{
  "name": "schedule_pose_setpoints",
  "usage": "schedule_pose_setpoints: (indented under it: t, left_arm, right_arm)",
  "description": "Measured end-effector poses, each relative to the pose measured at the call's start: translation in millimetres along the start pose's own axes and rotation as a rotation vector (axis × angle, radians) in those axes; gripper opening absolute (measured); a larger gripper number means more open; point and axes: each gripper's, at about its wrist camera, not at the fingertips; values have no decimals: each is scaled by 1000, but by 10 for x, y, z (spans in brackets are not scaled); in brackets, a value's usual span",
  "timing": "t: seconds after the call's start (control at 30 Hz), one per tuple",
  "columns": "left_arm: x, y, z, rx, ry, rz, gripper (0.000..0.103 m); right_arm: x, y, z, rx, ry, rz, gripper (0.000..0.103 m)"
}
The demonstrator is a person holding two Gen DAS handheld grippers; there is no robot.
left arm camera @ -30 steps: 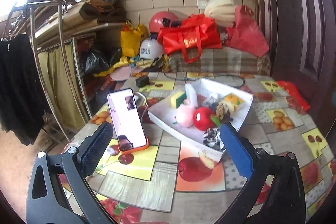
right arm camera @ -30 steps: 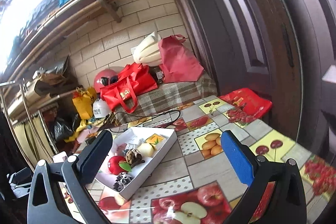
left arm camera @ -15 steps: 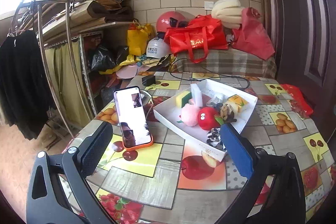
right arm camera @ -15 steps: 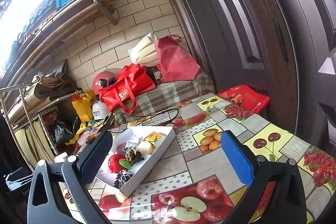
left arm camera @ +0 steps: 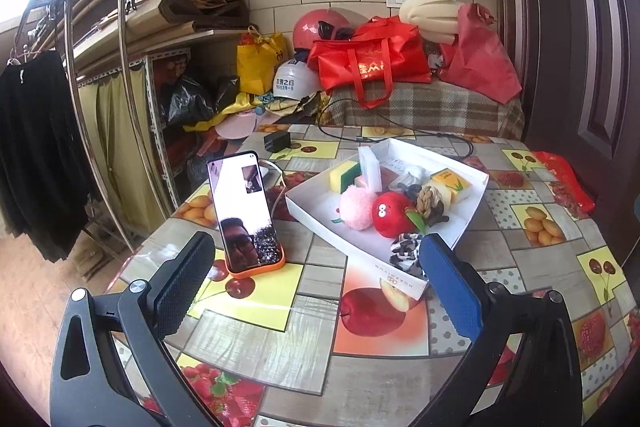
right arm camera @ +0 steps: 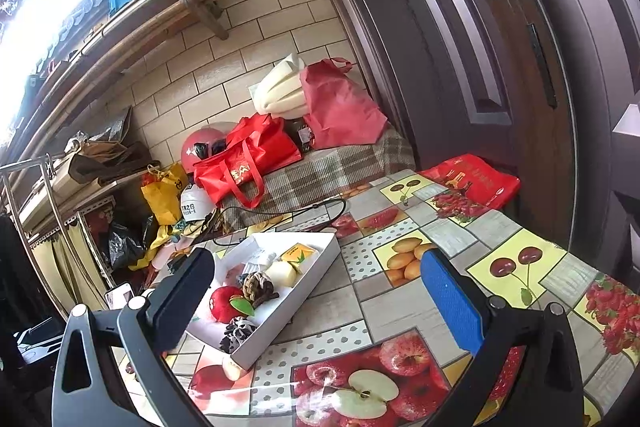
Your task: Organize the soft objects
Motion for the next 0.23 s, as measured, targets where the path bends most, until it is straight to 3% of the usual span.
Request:
schedule_pose_setpoints:
  t: [0.23]
  left_arm:
    - [-9,-27,2,-11,-4,-6,103]
  right_arm:
    - [7,-24,25,2,-6,-13,103]
Point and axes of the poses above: each gripper's, at about its wrist camera, not at the fingertips, and y roughly against the way its jaws point, z to its right, x to its top, and after that the axes turned 10 degrees about x, right-handed
